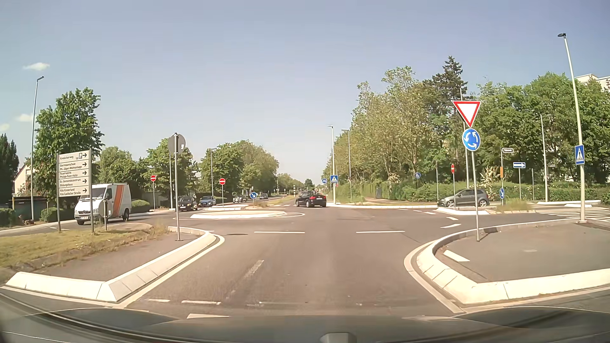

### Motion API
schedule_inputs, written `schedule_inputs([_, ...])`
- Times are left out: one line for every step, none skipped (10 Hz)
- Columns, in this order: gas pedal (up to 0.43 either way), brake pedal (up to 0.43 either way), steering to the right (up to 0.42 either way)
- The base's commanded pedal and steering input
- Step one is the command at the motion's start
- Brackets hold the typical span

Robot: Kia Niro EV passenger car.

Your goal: Follow the waypoints while adhering to traffic rules and regulations

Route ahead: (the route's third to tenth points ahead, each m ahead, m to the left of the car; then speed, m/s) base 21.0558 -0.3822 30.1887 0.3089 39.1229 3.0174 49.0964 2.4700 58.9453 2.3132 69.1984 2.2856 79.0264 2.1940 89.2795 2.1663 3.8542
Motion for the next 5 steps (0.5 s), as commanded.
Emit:
schedule_inputs([0.000, 0.000, 0.001])
schedule_inputs([0.000, 0.000, 0.001])
schedule_inputs([0.000, 0.000, 0.001])
schedule_inputs([0.000, 0.000, 0.002])
schedule_inputs([0.000, 0.000, 0.005])
